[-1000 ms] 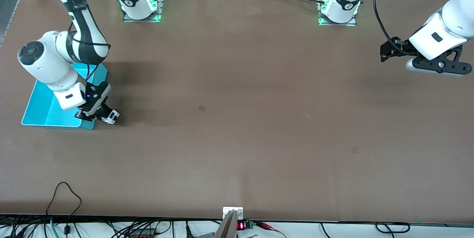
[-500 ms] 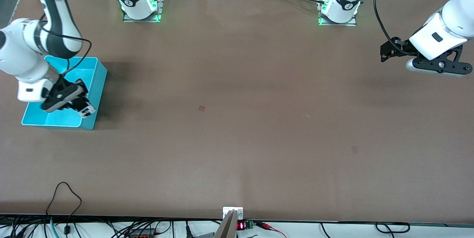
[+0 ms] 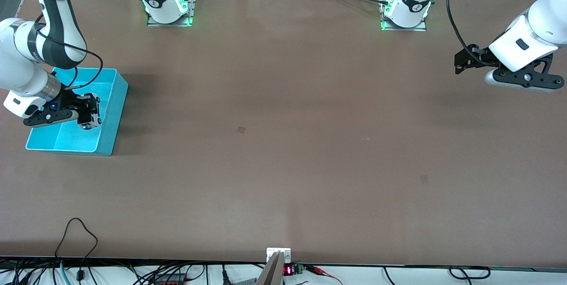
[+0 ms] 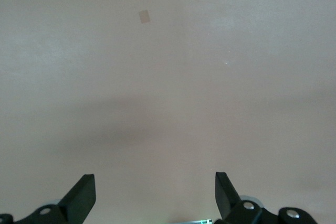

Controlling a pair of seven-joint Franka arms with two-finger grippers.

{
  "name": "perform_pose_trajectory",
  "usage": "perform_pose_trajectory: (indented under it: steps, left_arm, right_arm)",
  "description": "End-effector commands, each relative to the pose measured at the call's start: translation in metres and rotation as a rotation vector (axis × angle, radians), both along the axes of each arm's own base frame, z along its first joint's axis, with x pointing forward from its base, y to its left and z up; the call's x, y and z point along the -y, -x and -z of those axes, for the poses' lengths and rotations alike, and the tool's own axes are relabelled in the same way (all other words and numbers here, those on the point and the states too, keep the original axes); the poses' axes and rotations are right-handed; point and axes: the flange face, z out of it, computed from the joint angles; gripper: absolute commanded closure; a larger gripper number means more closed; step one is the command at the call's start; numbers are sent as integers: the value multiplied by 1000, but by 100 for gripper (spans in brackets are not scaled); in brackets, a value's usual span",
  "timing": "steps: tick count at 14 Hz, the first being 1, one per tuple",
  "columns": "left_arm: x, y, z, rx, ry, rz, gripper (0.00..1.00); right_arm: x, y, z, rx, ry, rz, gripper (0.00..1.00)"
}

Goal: Wind and store white jeep toy
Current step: 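Lift the jeep with the right gripper over the cyan bin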

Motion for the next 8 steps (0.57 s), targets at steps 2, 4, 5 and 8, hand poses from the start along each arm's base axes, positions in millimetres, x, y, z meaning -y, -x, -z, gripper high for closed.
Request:
perform_pose_trajectory:
  steps: [2, 4, 5, 8]
  left_arm:
    - [-2, 0, -6, 5, -17, -9, 0]
    - [-2, -1, -6, 11, -17, -7, 0]
    - [-2, -1, -6, 7, -16, -6, 0]
    - [-2, -1, -6, 7, -16, -6, 0]
  right_arm:
    - [42, 15, 8, -32, 7, 176, 100]
    - [59, 20, 25, -49, 5, 207, 100]
    - [60, 22, 31, -58, 4, 210, 100]
    - [66, 26, 53, -99, -1, 222, 100]
